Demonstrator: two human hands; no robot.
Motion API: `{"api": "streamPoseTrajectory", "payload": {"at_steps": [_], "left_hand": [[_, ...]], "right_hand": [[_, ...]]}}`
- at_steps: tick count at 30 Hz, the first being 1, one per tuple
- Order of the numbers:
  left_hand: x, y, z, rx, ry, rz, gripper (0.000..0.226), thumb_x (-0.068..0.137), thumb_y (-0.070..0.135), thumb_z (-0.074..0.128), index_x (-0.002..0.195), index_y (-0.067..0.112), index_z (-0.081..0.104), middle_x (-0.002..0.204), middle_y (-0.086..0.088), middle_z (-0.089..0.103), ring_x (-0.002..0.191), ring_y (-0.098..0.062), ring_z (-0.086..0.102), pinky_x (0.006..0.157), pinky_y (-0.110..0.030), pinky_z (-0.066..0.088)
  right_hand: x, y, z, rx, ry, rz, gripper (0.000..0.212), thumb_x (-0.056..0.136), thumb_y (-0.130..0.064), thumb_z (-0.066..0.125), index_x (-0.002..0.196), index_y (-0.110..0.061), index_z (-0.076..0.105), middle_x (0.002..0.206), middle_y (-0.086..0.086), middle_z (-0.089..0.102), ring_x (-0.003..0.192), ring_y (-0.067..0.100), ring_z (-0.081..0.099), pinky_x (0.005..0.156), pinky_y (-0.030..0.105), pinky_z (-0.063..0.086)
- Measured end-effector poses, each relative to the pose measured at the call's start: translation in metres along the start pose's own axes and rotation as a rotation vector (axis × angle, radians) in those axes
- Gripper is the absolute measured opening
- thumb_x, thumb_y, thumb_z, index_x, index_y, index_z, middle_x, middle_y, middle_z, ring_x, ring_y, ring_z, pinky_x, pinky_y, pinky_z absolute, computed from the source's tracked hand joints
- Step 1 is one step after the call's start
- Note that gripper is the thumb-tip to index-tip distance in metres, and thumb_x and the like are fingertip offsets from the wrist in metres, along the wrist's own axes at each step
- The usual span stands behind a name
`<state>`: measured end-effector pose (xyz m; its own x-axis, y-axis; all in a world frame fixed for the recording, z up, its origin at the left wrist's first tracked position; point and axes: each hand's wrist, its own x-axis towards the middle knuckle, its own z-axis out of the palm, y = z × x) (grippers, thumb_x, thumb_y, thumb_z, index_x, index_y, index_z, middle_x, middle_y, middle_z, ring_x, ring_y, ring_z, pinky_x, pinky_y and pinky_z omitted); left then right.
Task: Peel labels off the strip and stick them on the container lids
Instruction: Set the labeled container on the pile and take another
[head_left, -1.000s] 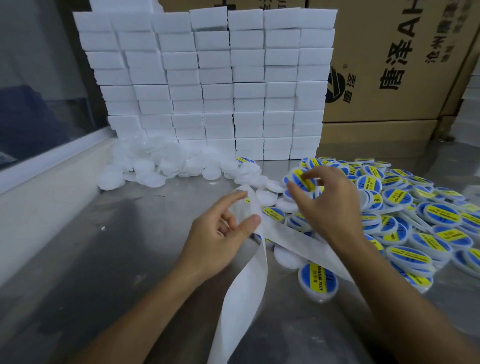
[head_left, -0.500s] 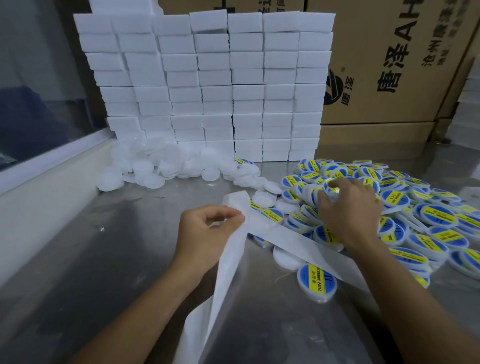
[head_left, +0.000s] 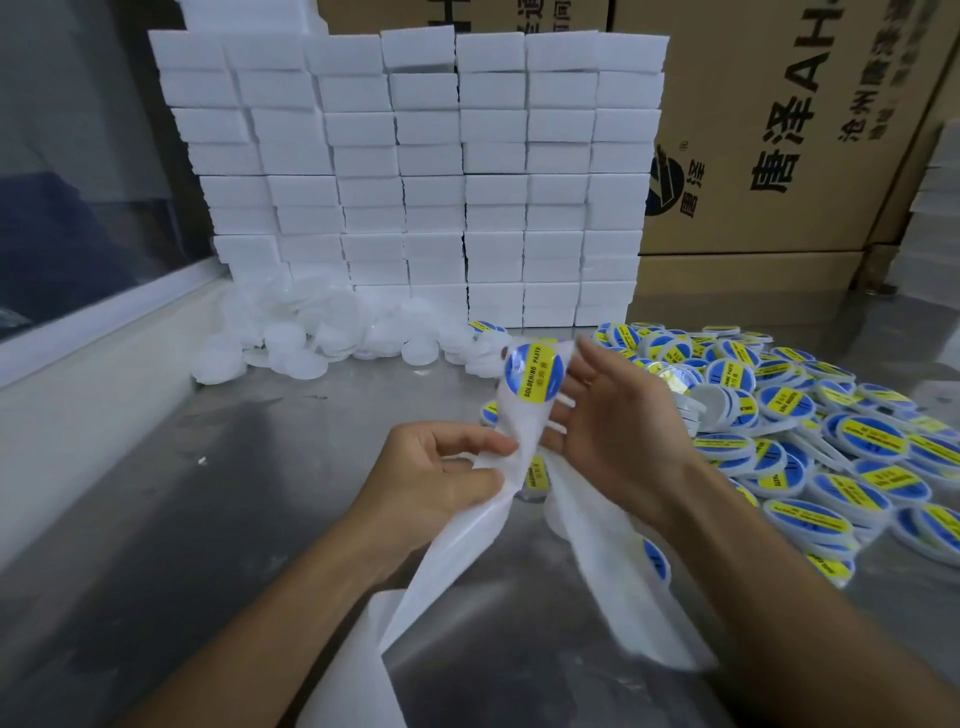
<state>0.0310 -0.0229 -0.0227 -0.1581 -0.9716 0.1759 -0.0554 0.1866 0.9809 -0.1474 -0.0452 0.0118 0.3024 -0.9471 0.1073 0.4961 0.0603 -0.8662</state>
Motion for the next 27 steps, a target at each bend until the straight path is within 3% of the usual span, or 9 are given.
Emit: {"api": "streamPoseTrajectory", "payload": {"at_steps": [3, 6, 9, 13, 17, 18, 21, 25, 27], "left_hand": [[0.001, 0.0, -0.005, 0.101, -0.021, -0.099, 0.026, 0.063, 0.003, 0.072, 0.075, 0.025, 0.079, 0.073, 0.001, 0.074, 0.058, -0.009, 0.062, 0.058, -0.018, 0.051], [0.002, 0.0, -0.008, 0.113, -0.068, -0.147, 0.019, 0.056, 0.008, 0.065, 0.069, 0.02, 0.073, 0.068, -0.002, 0.069, 0.055, -0.014, 0.056, 0.053, -0.021, 0.046], [0.003, 0.002, -0.009, -0.058, -0.132, -0.169, 0.022, 0.061, 0.008, 0.068, 0.081, 0.015, 0.06, 0.066, -0.013, 0.057, 0.051, -0.021, 0.049, 0.047, -0.025, 0.043], [0.001, 0.004, -0.005, -0.074, -0.184, -0.089, 0.035, 0.073, 0.023, 0.082, 0.104, 0.013, 0.067, 0.092, -0.018, 0.071, 0.068, -0.028, 0.065, 0.058, -0.034, 0.053], [0.0, 0.0, 0.002, 0.006, -0.172, -0.039, 0.012, 0.086, 0.0, 0.068, 0.097, 0.005, 0.068, 0.075, -0.022, 0.066, 0.053, -0.026, 0.062, 0.052, -0.03, 0.053], [0.001, -0.002, 0.001, 0.025, -0.165, -0.051, 0.016, 0.087, -0.006, 0.062, 0.097, 0.005, 0.068, 0.075, -0.023, 0.065, 0.049, -0.024, 0.059, 0.049, -0.028, 0.05], [0.002, -0.005, -0.002, 0.164, -0.192, -0.115, 0.03, 0.086, -0.007, 0.053, 0.092, 0.016, 0.071, 0.077, -0.018, 0.069, 0.044, -0.018, 0.051, 0.045, -0.024, 0.044], [0.005, -0.009, -0.007, 0.288, -0.217, -0.178, 0.026, 0.084, -0.001, 0.054, 0.074, 0.015, 0.072, 0.054, 0.003, 0.06, 0.041, -0.009, 0.047, 0.045, -0.022, 0.039], [0.006, -0.01, -0.009, 0.277, -0.198, -0.206, 0.018, 0.078, 0.007, 0.057, 0.068, 0.011, 0.071, 0.052, 0.004, 0.059, 0.043, -0.007, 0.048, 0.044, -0.019, 0.039]], "right_hand": [[-0.001, -0.005, -0.007, -0.067, 0.013, -0.134, 0.022, 0.095, -0.013, 0.05, 0.096, -0.018, 0.071, 0.11, 0.007, 0.068, 0.099, 0.024, 0.063, 0.097, 0.043, 0.047], [0.001, -0.007, -0.009, -0.142, 0.052, -0.243, 0.019, 0.097, -0.007, 0.051, 0.097, -0.015, 0.068, 0.101, 0.006, 0.071, 0.087, 0.017, 0.067, 0.079, 0.032, 0.056], [0.003, -0.003, -0.01, -0.21, 0.087, -0.276, 0.019, 0.096, -0.003, 0.051, 0.105, -0.011, 0.066, 0.095, 0.004, 0.073, 0.079, 0.015, 0.069, 0.068, 0.028, 0.056], [0.003, 0.008, -0.004, -0.375, 0.088, -0.323, 0.031, 0.094, 0.005, 0.051, 0.12, -0.01, 0.061, 0.107, 0.007, 0.073, 0.088, 0.019, 0.07, 0.067, 0.029, 0.057], [0.003, 0.018, -0.003, -0.491, 0.051, -0.334, 0.061, 0.091, 0.013, 0.052, 0.133, -0.031, 0.051, 0.116, 0.007, 0.07, 0.092, 0.029, 0.066, 0.076, 0.046, 0.055], [0.004, 0.02, -0.003, -0.499, 0.05, -0.338, 0.065, 0.089, 0.014, 0.051, 0.132, -0.035, 0.051, 0.114, 0.006, 0.07, 0.089, 0.029, 0.064, 0.076, 0.048, 0.054], [0.005, 0.02, -0.005, -0.458, 0.064, -0.342, 0.058, 0.089, 0.01, 0.054, 0.127, -0.034, 0.058, 0.105, -0.006, 0.072, 0.091, 0.016, 0.066, 0.075, 0.034, 0.055], [0.008, 0.015, -0.011, -0.364, 0.137, -0.313, 0.045, 0.092, 0.002, 0.052, 0.121, -0.03, 0.064, 0.108, -0.013, 0.073, 0.097, 0.013, 0.066, 0.09, 0.038, 0.053], [0.01, 0.012, -0.013, -0.259, 0.138, -0.312, 0.047, 0.092, 0.003, 0.051, 0.123, -0.03, 0.062, 0.117, -0.013, 0.07, 0.101, 0.013, 0.068, 0.089, 0.035, 0.054]]}}
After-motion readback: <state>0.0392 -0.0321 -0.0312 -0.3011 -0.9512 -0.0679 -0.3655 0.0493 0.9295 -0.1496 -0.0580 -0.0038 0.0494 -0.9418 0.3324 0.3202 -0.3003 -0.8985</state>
